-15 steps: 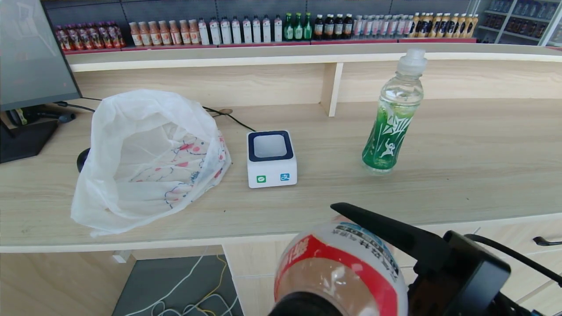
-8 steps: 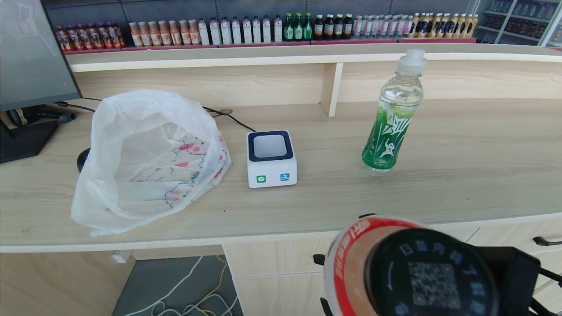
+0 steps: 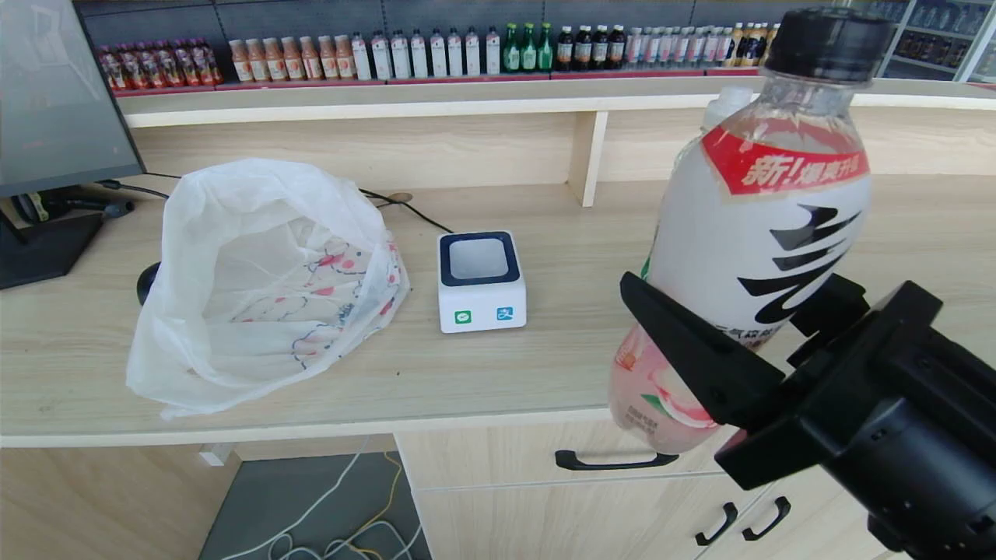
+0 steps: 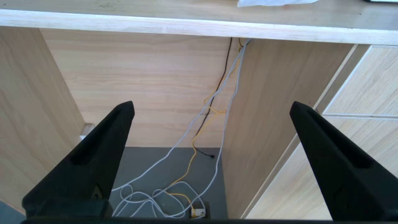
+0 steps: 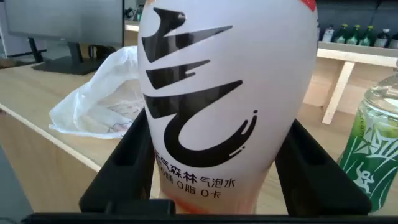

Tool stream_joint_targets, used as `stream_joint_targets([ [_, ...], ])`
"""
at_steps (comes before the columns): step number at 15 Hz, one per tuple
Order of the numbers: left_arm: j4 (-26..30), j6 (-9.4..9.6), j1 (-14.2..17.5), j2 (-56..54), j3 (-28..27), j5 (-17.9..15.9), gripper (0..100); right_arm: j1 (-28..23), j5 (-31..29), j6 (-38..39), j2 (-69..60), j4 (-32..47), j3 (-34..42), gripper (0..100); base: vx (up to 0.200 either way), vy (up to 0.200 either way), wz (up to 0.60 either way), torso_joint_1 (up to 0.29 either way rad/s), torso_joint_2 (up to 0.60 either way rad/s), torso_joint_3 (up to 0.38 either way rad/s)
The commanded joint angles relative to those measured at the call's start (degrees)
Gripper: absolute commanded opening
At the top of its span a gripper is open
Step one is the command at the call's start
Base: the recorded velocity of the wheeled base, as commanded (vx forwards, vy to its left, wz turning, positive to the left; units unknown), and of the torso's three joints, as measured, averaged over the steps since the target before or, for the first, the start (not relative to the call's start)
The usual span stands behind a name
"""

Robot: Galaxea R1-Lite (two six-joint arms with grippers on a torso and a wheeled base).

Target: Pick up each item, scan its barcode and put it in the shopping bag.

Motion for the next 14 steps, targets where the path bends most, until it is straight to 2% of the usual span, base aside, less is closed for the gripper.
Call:
stream_joint_targets([
  [1,-0.04,0.02,0.04,-0.02,0.00,0.01,100,-6.18,-0.06,4.69,2.14,0.19,-2.21,0,0.000,0.000,0.00,0.000,0.00,0.000],
  [4,-0.04,0.02,0.04,-0.02,0.00,0.01,100,-11.55,0.29,13.39,3.20,0.19,-3.79,0,0.000,0.000,0.00,0.000,0.00,0.000],
  [7,-0.04,0.02,0.04,-0.02,0.00,0.01,100,-15.50,0.47,16.64,3.11,-0.60,-3.70,0,0.000,0.000,0.00,0.000,0.00,0.000],
  [12,-0.04,0.20,-0.05,-0.02,0.00,0.01,100,-19.46,-0.06,16.73,3.02,-0.78,-1.33,0,0.000,0.000,0.00,0.000,0.00,0.000],
  [14,-0.04,0.11,-0.05,-0.02,0.00,0.01,100,-20.51,0.47,14.88,2.93,-3.68,-0.27,0,0.000,0.000,0.00,0.000,0.00,0.000],
])
